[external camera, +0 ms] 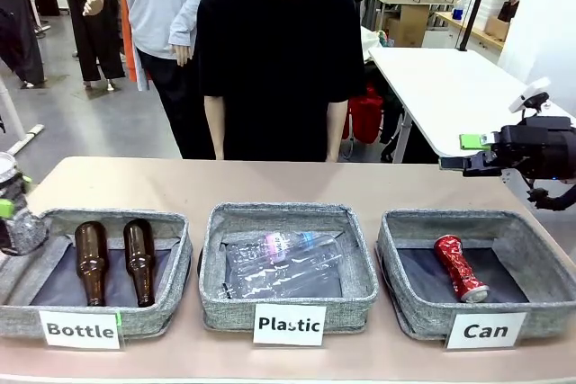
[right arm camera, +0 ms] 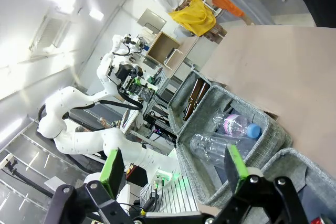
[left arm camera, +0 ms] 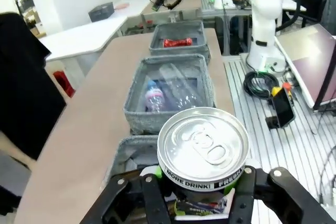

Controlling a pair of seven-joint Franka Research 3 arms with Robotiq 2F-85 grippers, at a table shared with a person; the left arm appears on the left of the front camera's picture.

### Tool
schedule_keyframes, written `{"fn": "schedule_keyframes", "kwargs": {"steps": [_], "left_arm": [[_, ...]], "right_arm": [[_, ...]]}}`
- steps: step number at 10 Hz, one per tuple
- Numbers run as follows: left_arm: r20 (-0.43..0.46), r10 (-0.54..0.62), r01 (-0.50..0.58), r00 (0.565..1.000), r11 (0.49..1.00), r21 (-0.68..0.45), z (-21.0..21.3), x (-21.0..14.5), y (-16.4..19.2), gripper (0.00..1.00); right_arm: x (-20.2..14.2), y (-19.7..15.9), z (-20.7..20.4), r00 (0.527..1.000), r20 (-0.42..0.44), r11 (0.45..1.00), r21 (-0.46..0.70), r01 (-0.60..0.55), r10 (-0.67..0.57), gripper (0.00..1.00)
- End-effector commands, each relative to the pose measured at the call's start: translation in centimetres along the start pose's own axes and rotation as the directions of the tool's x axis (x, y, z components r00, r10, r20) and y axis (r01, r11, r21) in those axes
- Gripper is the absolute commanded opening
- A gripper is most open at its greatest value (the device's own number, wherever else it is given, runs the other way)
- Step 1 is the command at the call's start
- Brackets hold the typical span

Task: Sort the can waste into the basket.
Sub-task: Pick up the can waste from the table and place it in the right Fabric basket.

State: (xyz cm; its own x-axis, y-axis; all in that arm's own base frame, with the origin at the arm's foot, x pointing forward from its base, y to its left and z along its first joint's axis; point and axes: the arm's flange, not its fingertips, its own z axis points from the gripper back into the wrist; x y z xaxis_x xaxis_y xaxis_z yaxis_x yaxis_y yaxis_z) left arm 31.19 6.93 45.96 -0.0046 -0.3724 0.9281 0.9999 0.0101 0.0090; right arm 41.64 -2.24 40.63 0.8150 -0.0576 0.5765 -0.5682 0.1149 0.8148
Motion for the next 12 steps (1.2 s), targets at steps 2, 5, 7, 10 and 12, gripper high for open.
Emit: {"fn": "schedule_keyframes", "kwargs": {"steps": [2, 5, 7, 10, 12], "left_arm": [[0.0, 0.125, -0.124, 0.992, 0.988, 0.089, -13.0, 9.9, -2.0, 0.47], [-0.053, 0.068, -0.062, 0.996, 0.993, 0.104, -29.4, 19.7, -2.1, 0.47], [-0.121, 0.069, -0.04, 0.99, 0.972, 0.232, -40.4, 23.6, -1.2, 0.47], [-0.172, -0.042, 0.078, 0.984, 0.975, 0.209, -54.0, 26.8, -1.8, 0.47], [-0.245, -0.128, 0.167, 0.961, 0.976, 0.143, -58.4, 28.4, 1.2, 0.47]], "right_arm": [[-1.5, 3.8, 3.1, 0.996, -0.05, 0.982, -0.175, 0.066, -0.075, 1.0], [-5.4, 9.3, 10.9, 0.993, -0.038, 0.937, -0.337, 0.089, -0.108, 1.0], [-7.4, 10.4, 15.8, 0.984, 0.035, 0.895, -0.412, 0.173, -0.174, 1.0], [-11.8, 10.1, 21.5, 0.959, 0.007, 0.846, -0.469, 0.253, -0.283, 1.0], [-15.1, 9.6, 22.8, 0.952, -0.083, 0.858, -0.462, 0.224, -0.293, 1.0]]}}
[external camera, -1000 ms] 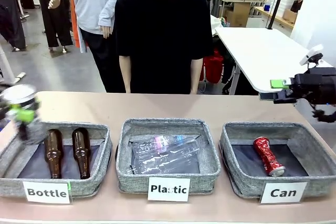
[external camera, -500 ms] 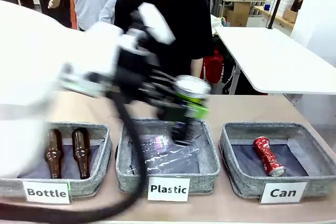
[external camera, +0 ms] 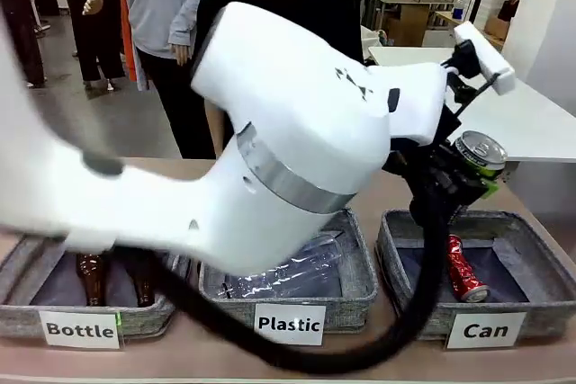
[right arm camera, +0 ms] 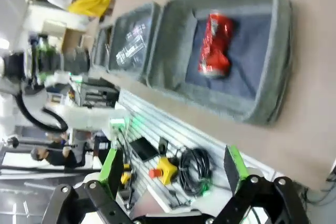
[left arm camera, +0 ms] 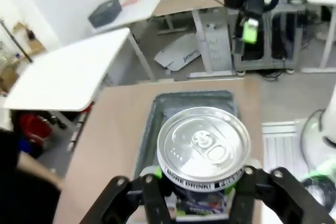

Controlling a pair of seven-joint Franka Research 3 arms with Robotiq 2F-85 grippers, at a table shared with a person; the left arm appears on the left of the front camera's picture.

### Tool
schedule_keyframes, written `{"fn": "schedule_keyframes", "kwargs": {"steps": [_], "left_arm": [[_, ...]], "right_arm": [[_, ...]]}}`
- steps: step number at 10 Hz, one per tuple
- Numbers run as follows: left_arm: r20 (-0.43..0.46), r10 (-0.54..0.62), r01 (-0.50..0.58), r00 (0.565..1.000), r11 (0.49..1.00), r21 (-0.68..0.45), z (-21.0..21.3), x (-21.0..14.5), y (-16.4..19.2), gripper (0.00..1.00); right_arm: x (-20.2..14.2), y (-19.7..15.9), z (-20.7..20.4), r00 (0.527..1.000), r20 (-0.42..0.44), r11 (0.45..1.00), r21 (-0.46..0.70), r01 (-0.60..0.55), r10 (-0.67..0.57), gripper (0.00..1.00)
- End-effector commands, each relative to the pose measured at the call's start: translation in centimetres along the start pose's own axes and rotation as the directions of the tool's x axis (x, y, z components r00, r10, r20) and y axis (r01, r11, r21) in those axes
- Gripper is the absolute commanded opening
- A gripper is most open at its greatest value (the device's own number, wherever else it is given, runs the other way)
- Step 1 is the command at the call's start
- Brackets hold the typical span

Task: Sort the can waste into the basket.
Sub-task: Pick up the can waste from the table and place it in the right Fabric basket.

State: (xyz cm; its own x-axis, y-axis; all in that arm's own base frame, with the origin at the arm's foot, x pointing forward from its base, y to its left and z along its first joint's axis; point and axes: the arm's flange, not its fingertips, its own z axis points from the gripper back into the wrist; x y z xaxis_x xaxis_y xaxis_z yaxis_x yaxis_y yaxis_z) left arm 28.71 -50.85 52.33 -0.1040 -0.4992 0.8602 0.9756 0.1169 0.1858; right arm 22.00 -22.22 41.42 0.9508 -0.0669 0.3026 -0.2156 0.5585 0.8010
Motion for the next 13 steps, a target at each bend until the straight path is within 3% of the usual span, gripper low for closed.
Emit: {"fn": "schedule_keyframes", "kwargs": {"steps": [1, 2, 3, 6, 7, 8, 9, 10, 11, 13], "left_arm": [[-0.112, -0.018, 0.01, 0.993, 0.997, -0.072, -9.3, 1.4, 3.9, 0.47], [-0.134, -0.026, 0.009, 0.991, 0.993, -0.121, -10.3, 0.9, 4.1, 0.47], [-0.03, -0.034, 0.032, 0.999, 0.999, -0.04, -1.0, -1.2, 1.2, 0.47], [-0.03, -0.034, 0.032, 0.999, 0.999, -0.04, -1.0, -1.2, 1.2, 0.47], [-0.051, -0.044, 0.041, 0.998, 0.997, -0.066, -2.0, -1.9, 1.6, 0.47], [-0.226, -0.06, 0.021, 0.972, 0.985, -0.169, -4.8, -0.7, 3.4, 0.47], [-0.306, -0.064, 0.003, 0.95, 0.981, -0.194, -7.4, 0.3, 4.9, 0.47], [-0.353, -0.057, 0.011, 0.934, 0.991, -0.133, -9.7, 0.8, 5.6, 0.47], [-0.358, -0.035, -0.036, 0.933, 0.981, -0.188, -11.2, 1.3, 5.9, 0.47], [-0.306, 0.008, -0.045, 0.952, 0.992, -0.115, -14.2, 1.9, 6.6, 0.47]], "right_arm": [[-1.5, -1.2, 0.7, 0.998, -0.039, 0.997, 0.058, -0.043, 0.045, 1.0], [-1.8, -1.6, 0.9, 0.999, -0.017, 0.996, 0.076, -0.048, 0.05, 1.0], [-1.0, -0.6, 0.1, 1.0, -0.025, 1.0, 0.016, -0.003, 0.004, 1.0], [-1.0, -0.6, 0.1, 1.0, -0.025, 1.0, 0.016, -0.003, 0.004, 1.0], [-1.0, -0.6, 0.1, 1.0, -0.025, 1.0, 0.016, -0.003, 0.004, 1.0], [-1.0, -0.6, 0.1, 1.0, -0.025, 1.0, 0.016, -0.003, 0.004, 1.0], [-1.0, -0.6, 0.1, 1.0, -0.025, 1.0, 0.016, -0.003, 0.004, 1.0], [-1.0, -0.6, 0.1, 1.0, -0.025, 1.0, 0.016, -0.003, 0.004, 1.0], [-1.0, -0.6, 0.1, 1.0, -0.025, 1.0, 0.016, -0.003, 0.004, 1.0], [-1.0, -0.6, 0.1, 1.0, -0.025, 1.0, 0.016, -0.003, 0.004, 1.0]]}}
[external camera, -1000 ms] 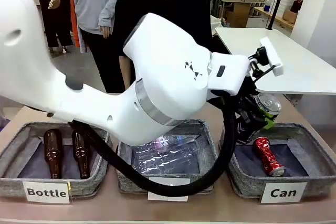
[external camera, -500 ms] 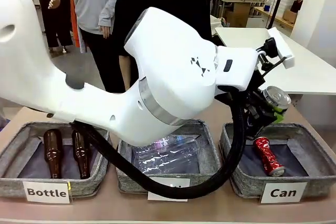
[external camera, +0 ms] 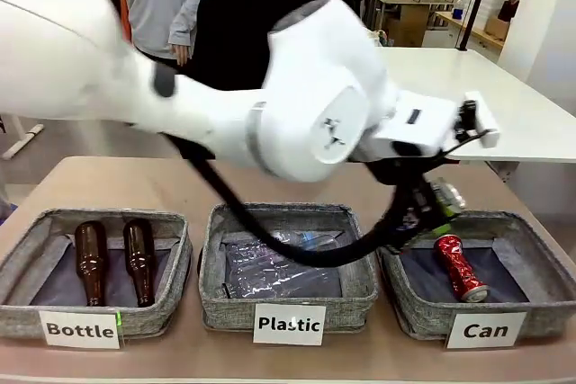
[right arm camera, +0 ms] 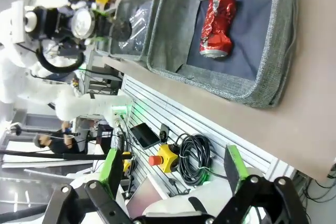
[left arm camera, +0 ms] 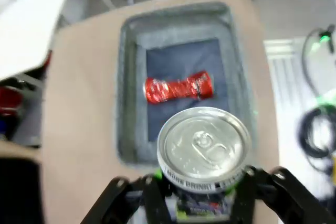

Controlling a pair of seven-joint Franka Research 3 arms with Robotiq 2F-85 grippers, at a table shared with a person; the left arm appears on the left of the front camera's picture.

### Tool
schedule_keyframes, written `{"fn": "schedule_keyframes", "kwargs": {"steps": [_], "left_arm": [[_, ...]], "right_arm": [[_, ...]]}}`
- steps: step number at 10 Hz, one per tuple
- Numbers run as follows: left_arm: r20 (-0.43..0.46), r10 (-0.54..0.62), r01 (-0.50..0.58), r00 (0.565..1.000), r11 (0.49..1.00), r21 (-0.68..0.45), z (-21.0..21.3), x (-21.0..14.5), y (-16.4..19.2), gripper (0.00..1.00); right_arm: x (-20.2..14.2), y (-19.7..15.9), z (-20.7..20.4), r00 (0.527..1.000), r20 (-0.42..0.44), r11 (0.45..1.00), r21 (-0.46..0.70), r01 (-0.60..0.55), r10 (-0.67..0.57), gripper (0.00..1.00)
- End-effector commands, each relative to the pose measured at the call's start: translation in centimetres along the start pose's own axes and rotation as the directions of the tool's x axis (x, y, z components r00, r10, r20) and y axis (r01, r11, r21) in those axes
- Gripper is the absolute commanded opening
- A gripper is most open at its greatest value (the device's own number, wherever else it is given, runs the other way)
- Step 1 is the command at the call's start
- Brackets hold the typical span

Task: Sort the can waste into the basket.
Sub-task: Pick up the can waste from the table and place it in the right Fabric basket.

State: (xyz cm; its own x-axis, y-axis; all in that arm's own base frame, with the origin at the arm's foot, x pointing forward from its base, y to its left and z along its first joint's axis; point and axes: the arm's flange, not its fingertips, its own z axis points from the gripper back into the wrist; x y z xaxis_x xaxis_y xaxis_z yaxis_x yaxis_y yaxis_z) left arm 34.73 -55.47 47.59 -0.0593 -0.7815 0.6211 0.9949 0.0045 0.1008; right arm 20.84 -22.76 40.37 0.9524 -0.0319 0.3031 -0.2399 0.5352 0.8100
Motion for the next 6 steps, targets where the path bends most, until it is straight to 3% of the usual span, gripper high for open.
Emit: {"fn": "schedule_keyframes", "kwargs": {"steps": [1, 3, 6], "left_arm": [[0.11, 0.049, -0.054, 0.993, 0.998, 0.038, -6.0, 7.3, 2.8, 0.47], [0.15, 0.005, -0.015, 0.989, 0.998, 0.065, -7.4, 8.0, 2.7, 0.47], [0.127, 0.033, -0.04, 0.991, 0.998, 0.057, -8.1, 7.5, 3.3, 0.47]], "right_arm": [[0.3, 0.3, 0.0, 1.0, 0.004, 1.0, -0.013, 0.016, -0.016, 1.0], [0.3, 0.3, 0.0, 1.0, 0.004, 1.0, -0.013, 0.016, -0.016, 1.0], [0.3, 0.3, 0.0, 1.0, 0.004, 1.0, -0.013, 0.016, -0.016, 1.0]]}}
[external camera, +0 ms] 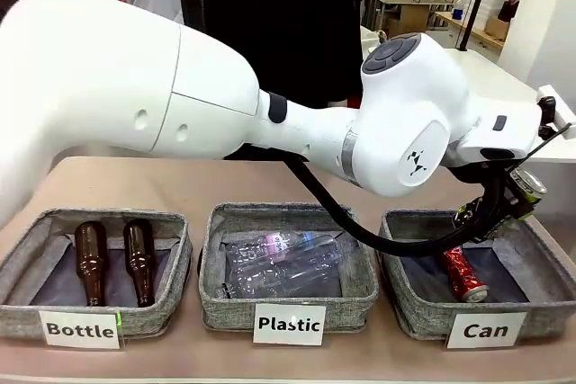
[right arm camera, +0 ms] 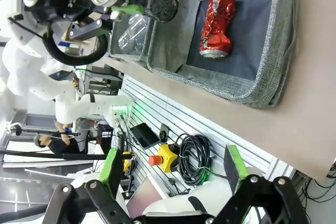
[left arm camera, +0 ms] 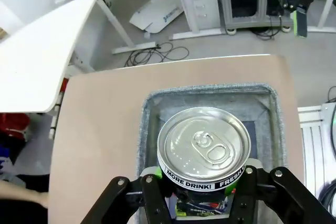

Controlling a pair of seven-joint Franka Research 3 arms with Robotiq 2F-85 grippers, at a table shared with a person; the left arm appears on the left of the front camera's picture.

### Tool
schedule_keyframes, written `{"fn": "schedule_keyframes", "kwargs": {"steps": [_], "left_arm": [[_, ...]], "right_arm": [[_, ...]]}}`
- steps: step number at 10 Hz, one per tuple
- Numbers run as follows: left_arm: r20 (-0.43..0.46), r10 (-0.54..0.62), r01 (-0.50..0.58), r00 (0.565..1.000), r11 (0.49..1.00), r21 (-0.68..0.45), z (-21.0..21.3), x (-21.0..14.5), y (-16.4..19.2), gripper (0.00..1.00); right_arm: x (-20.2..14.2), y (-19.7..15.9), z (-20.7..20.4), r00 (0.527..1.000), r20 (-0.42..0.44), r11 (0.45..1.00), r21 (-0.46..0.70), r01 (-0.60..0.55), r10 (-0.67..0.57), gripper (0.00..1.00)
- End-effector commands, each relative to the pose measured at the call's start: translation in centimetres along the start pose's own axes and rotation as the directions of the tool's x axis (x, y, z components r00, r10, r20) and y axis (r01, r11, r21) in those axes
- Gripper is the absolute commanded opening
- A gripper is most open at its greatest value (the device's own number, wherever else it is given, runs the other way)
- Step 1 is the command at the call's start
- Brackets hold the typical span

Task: Sort the can waste into the basket.
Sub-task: Pick up the can waste from the table and place it in the right Fabric basket.

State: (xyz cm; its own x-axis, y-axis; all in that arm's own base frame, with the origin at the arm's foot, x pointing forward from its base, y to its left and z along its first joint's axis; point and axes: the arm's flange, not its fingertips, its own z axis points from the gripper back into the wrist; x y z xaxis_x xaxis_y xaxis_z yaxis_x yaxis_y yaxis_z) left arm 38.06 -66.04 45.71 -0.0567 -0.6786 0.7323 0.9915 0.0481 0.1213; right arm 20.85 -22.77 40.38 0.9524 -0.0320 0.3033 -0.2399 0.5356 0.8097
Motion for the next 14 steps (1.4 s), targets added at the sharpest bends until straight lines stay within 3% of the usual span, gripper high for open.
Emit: {"fn": "schedule_keyframes", "kwargs": {"steps": [1, 2, 3, 4, 8, 10, 13, 14], "left_arm": [[-0.025, 0.02, -0.02, 0.999, 1.0, 0.013, 0.2, 0.6, 0.2, 0.47], [-0.028, 0.018, -0.017, 0.999, 1.0, 0.019, 0.2, 0.5, 0.2, 0.47], [-0.016, 0.02, -0.02, 1.0, 1.0, 0.009, 0.3, 0.5, 0.3, 0.68], [-0.018, 0.014, -0.014, 1.0, 1.0, 0.006, 0.4, 0.5, 0.5, 1.0], [-0.001, 0.021, -0.021, 1.0, 1.0, 0.011, 1.5, 0.3, 0.5, 1.0], [0.027, 0.062, -0.062, 0.998, 0.998, 0.016, 4.1, -0.5, 1.2, 1.0], [-0.019, 0.282, -0.282, 0.959, 0.955, -0.092, 15.0, -5.5, 3.6, 1.0], [-0.024, 0.354, -0.355, 0.935, 0.934, -0.047, 19.7, -8.0, 4.1, 1.0]], "right_arm": [[0.3, 0.3, -0.1, 1.0, 0.004, 1.0, -0.013, 0.016, -0.016, 1.0], [0.3, 0.3, -0.1, 1.0, 0.004, 1.0, -0.013, 0.016, -0.016, 1.0], [0.3, 0.3, -0.1, 1.0, 0.004, 1.0, -0.013, 0.016, -0.016, 1.0], [0.3, 0.3, -0.1, 1.0, 0.004, 1.0, -0.013, 0.016, -0.016, 1.0], [0.3, 0.3, -0.1, 1.0, 0.004, 1.0, -0.013, 0.016, -0.016, 1.0], [0.0, 0.0, 0.0, 1.0, 0.0, 1.0, 0.0, 0.0, 0.0, 1.0], [6.6, 2.7, -3.6, 1.0, -0.016, 1.0, 0.011, -0.015, 0.015, 1.0], [9.5, 4.3, -5.6, 0.998, -0.03, 0.999, 0.024, -0.045, 0.046, 1.0]]}}
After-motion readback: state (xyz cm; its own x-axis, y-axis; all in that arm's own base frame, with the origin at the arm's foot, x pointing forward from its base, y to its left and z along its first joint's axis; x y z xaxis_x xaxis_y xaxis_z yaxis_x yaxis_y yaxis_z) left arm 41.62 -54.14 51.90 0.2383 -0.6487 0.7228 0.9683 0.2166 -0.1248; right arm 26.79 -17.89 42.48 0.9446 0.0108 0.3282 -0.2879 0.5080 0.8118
